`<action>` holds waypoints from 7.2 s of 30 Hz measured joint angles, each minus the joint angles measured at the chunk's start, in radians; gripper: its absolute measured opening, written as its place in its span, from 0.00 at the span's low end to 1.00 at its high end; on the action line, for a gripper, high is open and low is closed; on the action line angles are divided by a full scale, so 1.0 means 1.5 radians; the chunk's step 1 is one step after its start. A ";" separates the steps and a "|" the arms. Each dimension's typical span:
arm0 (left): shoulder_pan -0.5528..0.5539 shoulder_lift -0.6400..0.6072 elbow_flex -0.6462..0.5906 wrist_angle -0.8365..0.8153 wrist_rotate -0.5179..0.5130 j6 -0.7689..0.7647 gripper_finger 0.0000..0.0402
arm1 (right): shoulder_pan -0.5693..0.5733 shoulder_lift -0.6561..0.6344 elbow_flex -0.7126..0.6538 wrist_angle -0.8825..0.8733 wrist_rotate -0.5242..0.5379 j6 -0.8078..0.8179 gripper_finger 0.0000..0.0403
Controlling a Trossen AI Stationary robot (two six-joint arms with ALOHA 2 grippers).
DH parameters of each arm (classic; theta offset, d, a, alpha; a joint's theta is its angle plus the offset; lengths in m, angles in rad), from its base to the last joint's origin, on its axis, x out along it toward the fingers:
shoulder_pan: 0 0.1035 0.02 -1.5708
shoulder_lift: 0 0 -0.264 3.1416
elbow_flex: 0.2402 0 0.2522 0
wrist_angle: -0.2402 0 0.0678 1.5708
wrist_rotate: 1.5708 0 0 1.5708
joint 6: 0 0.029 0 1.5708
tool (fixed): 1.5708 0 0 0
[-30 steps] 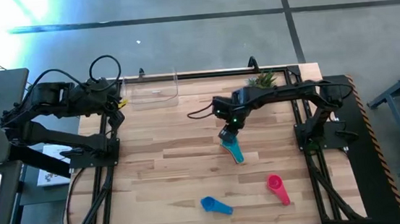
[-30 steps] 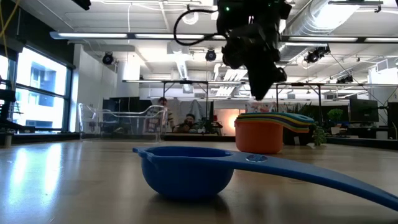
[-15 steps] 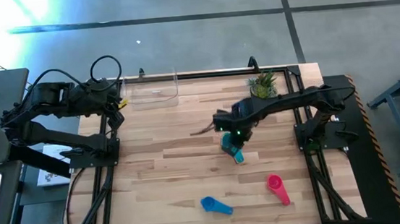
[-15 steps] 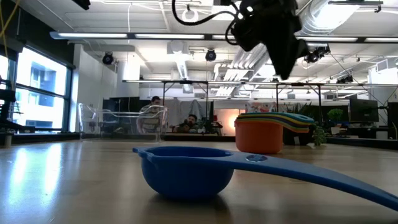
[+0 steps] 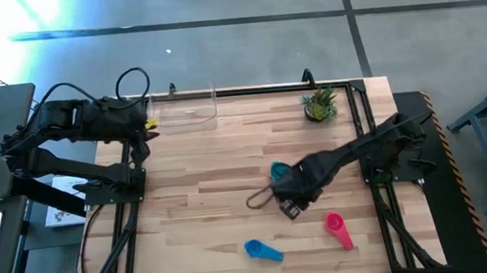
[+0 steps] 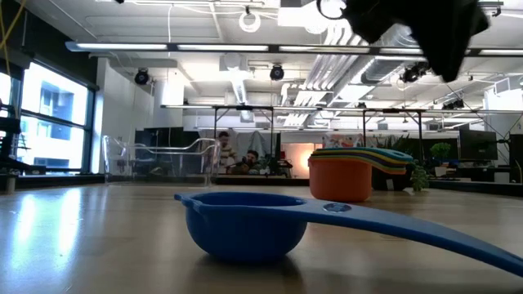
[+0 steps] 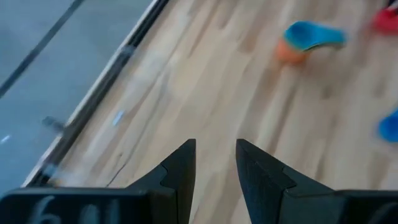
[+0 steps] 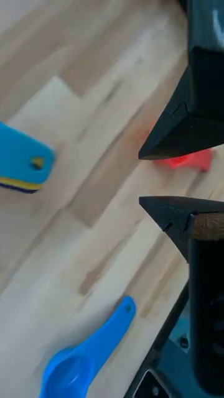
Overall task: Nest measuring cups in basket
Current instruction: Stack the light red measuring cup on top of the light blue measuring cup
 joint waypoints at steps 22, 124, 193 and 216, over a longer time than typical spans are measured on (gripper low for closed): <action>-0.002 0.096 0.000 0.144 0.082 0.002 0.26 | 0.177 -0.016 -0.001 -0.136 0.011 0.108 0.24; -0.246 0.259 0.000 0.214 -0.058 -0.347 0.26 | 0.265 -0.124 -0.386 0.231 0.054 0.176 0.01; 0.045 0.252 0.000 0.209 0.031 -0.042 0.26 | -0.322 -0.120 -0.071 0.180 0.032 -0.364 0.00; 0.053 0.252 0.000 0.209 0.032 -0.031 0.26 | -0.285 0.030 -0.057 0.131 0.006 -0.394 0.00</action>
